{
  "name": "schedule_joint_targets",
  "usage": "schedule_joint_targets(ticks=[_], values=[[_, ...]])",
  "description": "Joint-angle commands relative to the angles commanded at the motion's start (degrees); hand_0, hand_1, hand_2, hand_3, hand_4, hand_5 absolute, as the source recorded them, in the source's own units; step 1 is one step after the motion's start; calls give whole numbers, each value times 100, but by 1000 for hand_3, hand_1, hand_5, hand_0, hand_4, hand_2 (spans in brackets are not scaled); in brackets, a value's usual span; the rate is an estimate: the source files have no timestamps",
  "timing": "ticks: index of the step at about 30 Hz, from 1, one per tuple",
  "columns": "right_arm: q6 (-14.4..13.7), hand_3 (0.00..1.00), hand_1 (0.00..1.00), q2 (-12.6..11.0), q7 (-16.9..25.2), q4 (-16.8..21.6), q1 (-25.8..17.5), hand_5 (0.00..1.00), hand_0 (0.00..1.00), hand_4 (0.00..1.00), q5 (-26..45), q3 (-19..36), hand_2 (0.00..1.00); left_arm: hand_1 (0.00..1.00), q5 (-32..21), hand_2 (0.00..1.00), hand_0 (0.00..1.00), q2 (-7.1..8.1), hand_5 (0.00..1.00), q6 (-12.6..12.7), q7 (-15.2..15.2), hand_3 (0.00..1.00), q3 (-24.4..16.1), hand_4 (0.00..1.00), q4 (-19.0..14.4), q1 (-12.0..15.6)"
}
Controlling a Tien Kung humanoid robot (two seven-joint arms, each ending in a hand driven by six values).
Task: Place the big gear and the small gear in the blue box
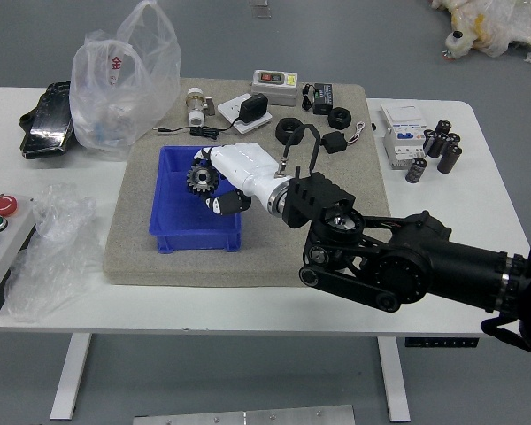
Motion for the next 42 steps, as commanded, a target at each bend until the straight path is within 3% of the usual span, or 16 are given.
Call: schedule_joint_targets(ticks=[1, 2, 7, 8, 13, 14, 18, 19, 24, 25, 30, 31, 34, 36, 37, 42], values=[[52, 622, 658, 16, -3, -15, -13, 3, 548, 476, -7, 7, 649, 540, 3, 555, 651, 1, 353, 0, 3, 702, -3, 673, -1, 2], [106, 701, 759, 32, -15, -27, -29, 224, 640, 537, -26, 24, 774, 540, 8, 555, 651, 1, 353, 0, 7, 702, -8, 673, -2, 4], [250, 701, 759, 67, -100, -50, -108, 224, 640, 537, -101, 135, 774, 540, 36, 555, 651, 1, 353, 0, 25, 702, -35, 673, -6, 2], [255, 827, 821, 67, -113, -56, -122, 262, 672, 587, -101, 146, 853, 537, 35, 555, 651, 2, 350, 1, 23, 702, -34, 672, -6, -1], [263, 827, 821, 66, -163, -69, -179, 262, 672, 587, -86, 179, 853, 537, 31, 555, 651, 3, 350, 1, 22, 702, -31, 672, -6, -7], [269, 890, 841, 65, -172, -70, -186, 269, 682, 606, -85, 187, 872, 539, 32, 555, 650, 4, 350, 0, 22, 701, -31, 672, -6, -7], [299, 890, 841, 64, -201, -73, -196, 269, 682, 606, -82, 200, 872, 539, 31, 555, 650, 3, 350, 0, 22, 701, -30, 672, -5, -10], [306, 955, 853, 65, -206, -74, -196, 294, 691, 705, -83, 200, 892, 539, 27, 556, 651, 3, 350, 1, 19, 702, -27, 672, -5, -11], [313, 955, 853, 65, -225, -82, -202, 294, 691, 705, -100, 214, 892, 539, 26, 556, 651, 4, 350, 0, 16, 702, -24, 672, -4, -12], [302, 964, 853, 65, -225, -84, -203, 326, 684, 771, -100, 216, 889, 540, 26, 555, 651, 6, 349, 0, 15, 702, -24, 672, -4, -12], [124, 964, 853, 49, -201, -96, -228, 326, 684, 771, -113, 289, 889, 540, 23, 555, 651, 8, 349, 3, 12, 702, -23, 672, -4, -15], [78, 951, 843, 37, -194, -94, -238, 278, 669, 710, -98, 329, 881, 536, 21, 555, 651, 8, 349, 3, 11, 701, -20, 672, -3, -15], [-87, 951, 843, -47, -122, -64, -295, 278, 669, 710, 106, 547, 881, 536, 10, 555, 651, 6, 349, 5, 6, 701, -14, 672, -2, -16], [-211, 951, 843, -135, -25, -35, -356, 278, 669, 710, 309, 750, 881, 536, 6, 555, 651, 5, 349, 6, 5, 701, -11, 672, -2, -15], [-311, 899, 792, -206, 74, -11, -409, 316, 636, 710, 438, 876, 828, 539, -1, 555, 651, 4, 348, 7, 2, 701, -7, 672, -1, -15], [-708, 899, 792, -555, 659, 110, -807, 316, 636, 710, 1126, 1517, 828, 539, -45, 555, 651, -2, 348, 17, -13, 701, 18, 672, 1, -13]])
